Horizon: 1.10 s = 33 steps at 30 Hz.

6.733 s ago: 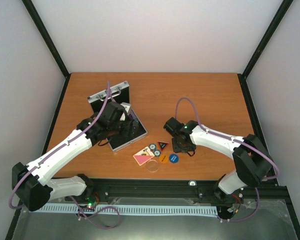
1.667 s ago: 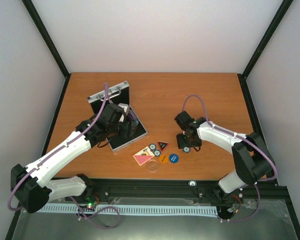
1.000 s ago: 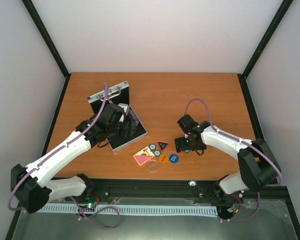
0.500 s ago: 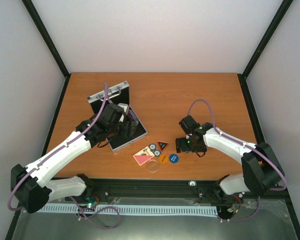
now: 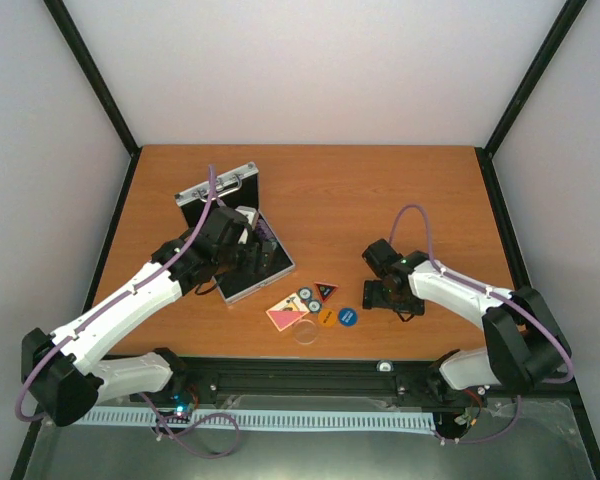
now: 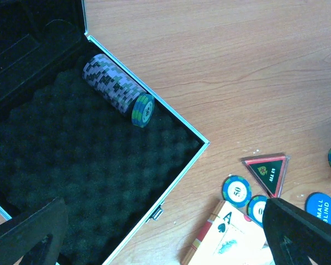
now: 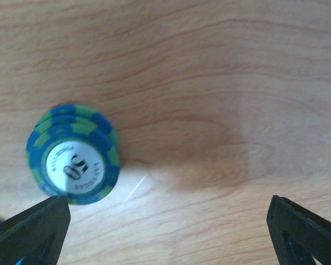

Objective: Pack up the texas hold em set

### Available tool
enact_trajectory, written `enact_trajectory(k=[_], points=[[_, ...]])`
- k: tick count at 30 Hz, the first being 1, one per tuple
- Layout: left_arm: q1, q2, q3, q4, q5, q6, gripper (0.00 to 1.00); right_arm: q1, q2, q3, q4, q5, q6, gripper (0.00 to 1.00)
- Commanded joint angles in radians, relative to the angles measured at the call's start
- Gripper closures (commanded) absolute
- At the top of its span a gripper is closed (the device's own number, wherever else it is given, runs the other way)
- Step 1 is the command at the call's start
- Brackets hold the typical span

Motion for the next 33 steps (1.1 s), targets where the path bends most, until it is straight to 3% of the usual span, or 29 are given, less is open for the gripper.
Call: enact_trajectory(k=[1, 33], points=[[-0.002, -0.013, 0.003, 0.018, -0.007, 0.002, 0.00, -0.023, -0.002, 0.013, -0.003, 0.083, 0.054, 0.00], [-0.002, 0.002, 0.003, 0.019, -0.012, 0.004, 0.00, -0.074, -0.017, -0.036, 0.038, 0.082, 0.071, 0.00]])
